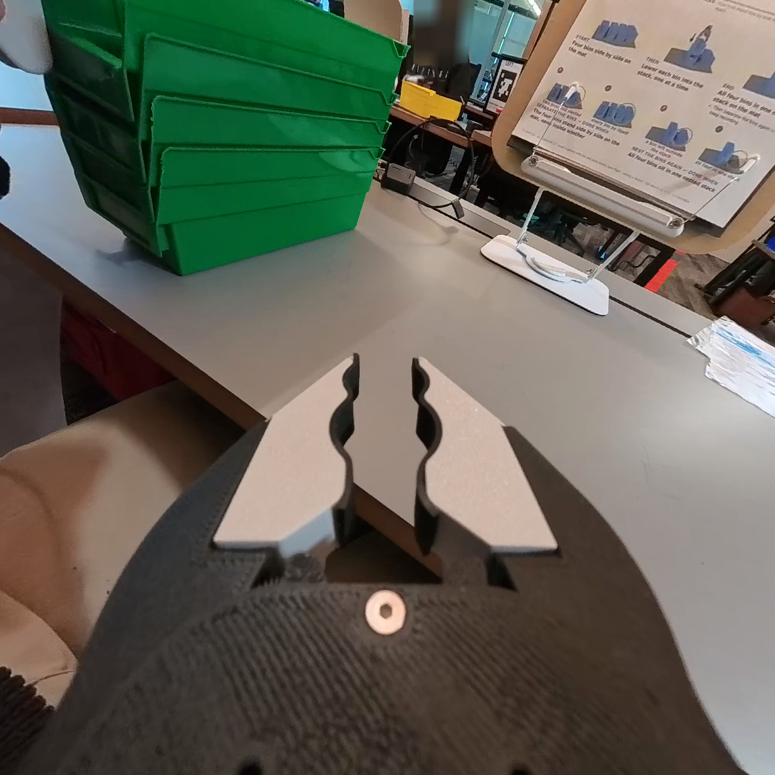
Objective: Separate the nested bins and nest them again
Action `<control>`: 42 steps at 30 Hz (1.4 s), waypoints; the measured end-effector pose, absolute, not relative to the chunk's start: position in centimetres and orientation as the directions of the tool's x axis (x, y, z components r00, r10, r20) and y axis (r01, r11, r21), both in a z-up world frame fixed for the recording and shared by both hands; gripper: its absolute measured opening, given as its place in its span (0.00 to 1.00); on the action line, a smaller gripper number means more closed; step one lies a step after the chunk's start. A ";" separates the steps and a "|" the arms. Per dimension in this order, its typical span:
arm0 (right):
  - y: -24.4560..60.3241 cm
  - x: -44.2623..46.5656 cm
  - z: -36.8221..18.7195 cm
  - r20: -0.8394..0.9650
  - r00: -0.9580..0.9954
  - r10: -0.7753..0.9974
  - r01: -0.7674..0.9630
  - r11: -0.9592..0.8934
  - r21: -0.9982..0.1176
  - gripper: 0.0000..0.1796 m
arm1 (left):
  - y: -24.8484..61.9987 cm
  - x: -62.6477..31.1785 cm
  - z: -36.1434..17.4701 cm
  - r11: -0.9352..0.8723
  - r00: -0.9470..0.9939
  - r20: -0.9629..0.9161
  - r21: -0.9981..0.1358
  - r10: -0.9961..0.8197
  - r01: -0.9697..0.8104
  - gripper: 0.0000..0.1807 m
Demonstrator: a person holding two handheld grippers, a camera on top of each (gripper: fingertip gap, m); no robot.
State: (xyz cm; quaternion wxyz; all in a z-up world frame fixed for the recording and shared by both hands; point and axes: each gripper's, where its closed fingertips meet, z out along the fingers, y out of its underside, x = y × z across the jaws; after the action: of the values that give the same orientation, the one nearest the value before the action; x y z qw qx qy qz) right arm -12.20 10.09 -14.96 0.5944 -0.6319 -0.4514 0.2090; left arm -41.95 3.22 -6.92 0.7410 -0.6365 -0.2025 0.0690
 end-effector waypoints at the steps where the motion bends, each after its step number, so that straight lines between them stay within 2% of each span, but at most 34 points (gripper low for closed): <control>1: 10.1 -12.2 -15.0 0.272 0.505 0.819 0.322 0.114 -0.940 0.13 | 3.2 -42.0 -7.0 0.180 0.908 0.212 -0.971 0.361 0.155 0.00; 15: 10.1 -12.2 -15.1 0.276 0.502 0.819 0.328 0.115 -0.938 0.13 | 2.8 -42.0 -7.1 0.217 0.899 0.190 -0.970 0.395 0.110 0.00; 18: 10.1 -12.2 -15.1 0.276 0.500 0.821 0.328 0.115 -0.938 0.14 | 2.4 -41.6 -6.5 0.256 0.898 0.165 -0.965 0.407 0.061 0.14; 20: 10.1 -12.2 -15.1 0.275 0.498 0.822 0.328 0.115 -0.938 0.14 | 2.7 -41.6 -6.7 0.237 0.898 0.163 -0.969 0.409 0.068 0.18; 25: 10.0 -12.2 -15.2 0.275 0.496 0.824 0.329 0.115 -0.937 0.15 | 2.7 -42.4 -7.5 0.235 0.884 0.233 -0.961 0.405 0.145 0.19; 42: 8.8 -14.9 -15.2 0.266 0.405 0.875 0.310 0.142 -0.940 0.15 | 0.2 -42.7 -8.6 0.200 0.879 0.285 -0.954 0.381 0.222 0.21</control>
State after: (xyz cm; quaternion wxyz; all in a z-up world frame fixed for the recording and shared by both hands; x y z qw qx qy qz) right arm -14.87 8.82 -15.18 0.5773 -0.6076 -0.4876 0.2447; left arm -42.67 0.17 -8.55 0.7367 -0.6301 -0.2395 0.0539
